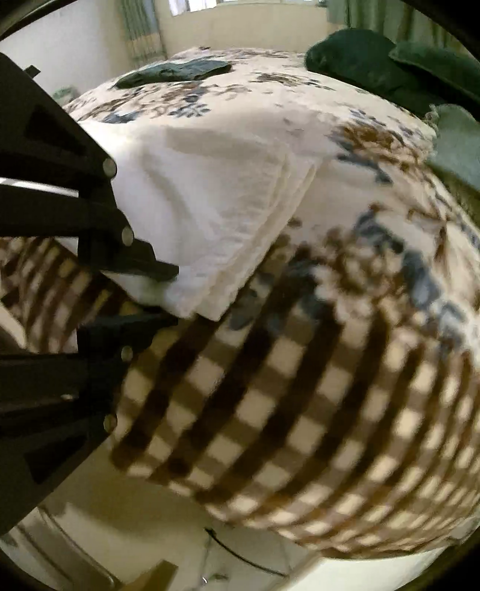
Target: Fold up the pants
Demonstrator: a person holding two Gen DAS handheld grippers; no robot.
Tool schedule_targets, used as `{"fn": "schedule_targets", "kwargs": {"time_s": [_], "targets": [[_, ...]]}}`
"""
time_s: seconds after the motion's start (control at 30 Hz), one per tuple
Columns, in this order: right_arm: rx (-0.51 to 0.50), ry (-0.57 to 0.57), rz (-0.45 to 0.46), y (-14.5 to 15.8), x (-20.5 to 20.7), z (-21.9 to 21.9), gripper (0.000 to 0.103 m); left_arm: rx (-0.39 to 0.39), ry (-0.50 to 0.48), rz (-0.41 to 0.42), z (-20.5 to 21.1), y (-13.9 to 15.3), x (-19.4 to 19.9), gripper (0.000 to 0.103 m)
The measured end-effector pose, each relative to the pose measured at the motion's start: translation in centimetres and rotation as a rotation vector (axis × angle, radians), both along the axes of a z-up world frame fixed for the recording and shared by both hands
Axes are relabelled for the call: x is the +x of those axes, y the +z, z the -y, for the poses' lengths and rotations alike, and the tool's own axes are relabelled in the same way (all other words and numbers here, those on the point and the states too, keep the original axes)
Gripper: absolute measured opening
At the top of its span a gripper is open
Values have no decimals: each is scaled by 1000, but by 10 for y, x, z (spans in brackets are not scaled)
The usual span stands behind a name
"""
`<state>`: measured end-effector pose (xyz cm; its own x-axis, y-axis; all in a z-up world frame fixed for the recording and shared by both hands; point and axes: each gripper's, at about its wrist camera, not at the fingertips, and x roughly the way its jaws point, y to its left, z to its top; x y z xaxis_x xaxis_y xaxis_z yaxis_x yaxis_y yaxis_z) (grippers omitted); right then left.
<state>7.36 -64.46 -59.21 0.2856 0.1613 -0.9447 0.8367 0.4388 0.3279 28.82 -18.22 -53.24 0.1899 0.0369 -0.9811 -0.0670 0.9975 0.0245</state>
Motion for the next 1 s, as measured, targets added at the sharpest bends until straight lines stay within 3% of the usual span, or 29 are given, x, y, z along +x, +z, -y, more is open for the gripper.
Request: {"fn": "schedule_targets", "kwargs": {"time_s": [0.07,0.23,0.4,0.53,0.67,0.73,0.77,0.8,0.83,0.87,1.0], "targets": [[-62,110,2,33,16,-25,53,1,30,4,-19,4,-4,94],[3,481,22,73,102,-137,55,7,152,34,-92,22,-8,94],[339,777,79,56,232,-297,55,72,281,81,-180,29,6,94],[471,925,16,14,322,-402,55,68,332,42,-235,10,26,94],[599,960,-203,-54,375,-473,55,41,346,-1,-267,-12,38,94],[685,941,-369,-90,382,-496,55,11,347,-21,-278,-22,42,94],[710,932,-396,-98,382,-502,52,5,343,-33,-281,-27,43,94],[710,932,-419,-104,381,-506,26,-1,340,-45,-283,-33,43,94],[676,933,-423,-104,383,-508,16,-7,335,-55,-284,-37,43,94],[621,908,-388,-96,391,-504,14,-7,328,-65,-285,-42,43,94],[538,850,-285,-69,399,-485,11,-38,304,-60,-287,-50,38,94]]}}
